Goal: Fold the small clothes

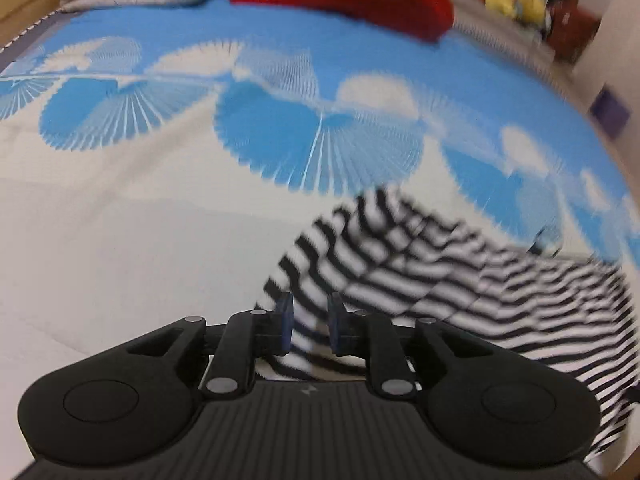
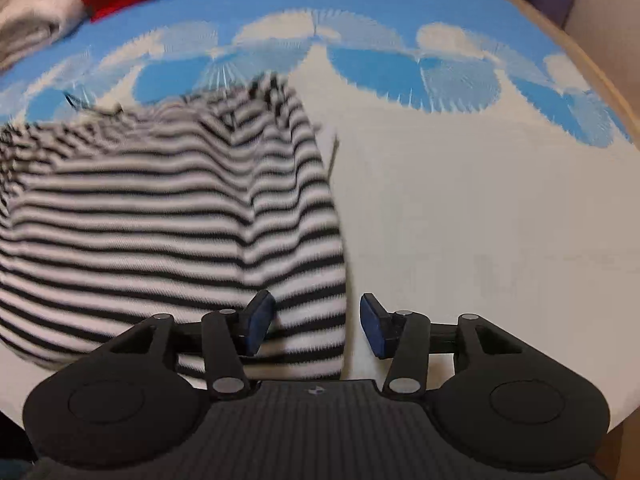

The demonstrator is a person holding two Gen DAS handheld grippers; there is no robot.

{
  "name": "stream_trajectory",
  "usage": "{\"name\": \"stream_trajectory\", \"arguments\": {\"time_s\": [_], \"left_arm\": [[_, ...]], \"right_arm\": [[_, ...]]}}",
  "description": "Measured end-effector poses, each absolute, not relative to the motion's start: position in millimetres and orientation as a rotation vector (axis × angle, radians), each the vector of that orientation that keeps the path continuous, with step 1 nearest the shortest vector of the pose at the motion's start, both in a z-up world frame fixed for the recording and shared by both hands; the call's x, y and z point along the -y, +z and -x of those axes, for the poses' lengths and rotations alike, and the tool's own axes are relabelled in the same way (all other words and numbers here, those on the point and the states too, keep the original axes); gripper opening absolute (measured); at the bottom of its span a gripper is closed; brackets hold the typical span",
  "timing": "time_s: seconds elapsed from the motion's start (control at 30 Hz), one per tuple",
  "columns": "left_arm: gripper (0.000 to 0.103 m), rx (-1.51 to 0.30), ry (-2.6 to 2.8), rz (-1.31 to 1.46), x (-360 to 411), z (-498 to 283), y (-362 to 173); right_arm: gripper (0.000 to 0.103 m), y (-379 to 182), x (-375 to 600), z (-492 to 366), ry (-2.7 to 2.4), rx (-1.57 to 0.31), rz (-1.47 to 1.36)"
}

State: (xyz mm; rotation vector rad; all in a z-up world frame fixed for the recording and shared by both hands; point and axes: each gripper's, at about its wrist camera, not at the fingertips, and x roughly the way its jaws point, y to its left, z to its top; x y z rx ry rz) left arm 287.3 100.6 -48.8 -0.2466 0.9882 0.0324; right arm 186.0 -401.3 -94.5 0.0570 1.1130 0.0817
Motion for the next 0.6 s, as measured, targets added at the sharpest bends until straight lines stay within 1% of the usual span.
{"name": "stream_trajectory", "arguments": {"time_s": [0.07, 0.13, 0.37, 0.6], "left_arm": [[0.024, -0.963, 0.020, 0.258, -104.4, -279.3, -42.3], [0.030, -0.951, 0.006, 0.235, -105.0, -270.2, -38.1], [0.030, -0.925, -0.002, 0.057, -101.7, -232.4, -30.0], [0.031, -0.905, 0.016, 0.043, -117.9, -211.9, -23.3]], "right_arm": [[0.050, -84.7, 400.5, -182.8, 0.090, -1.068, -0.072], [0.050, -74.6, 399.0, -180.3, 0.094, -1.018, -0.074], [0.050, -36.8, 395.6, -161.4, 0.030, -0.829, -0.064], [0.050, -11.1, 396.3, -139.1, -0.009, -0.682, -0.148]]}}
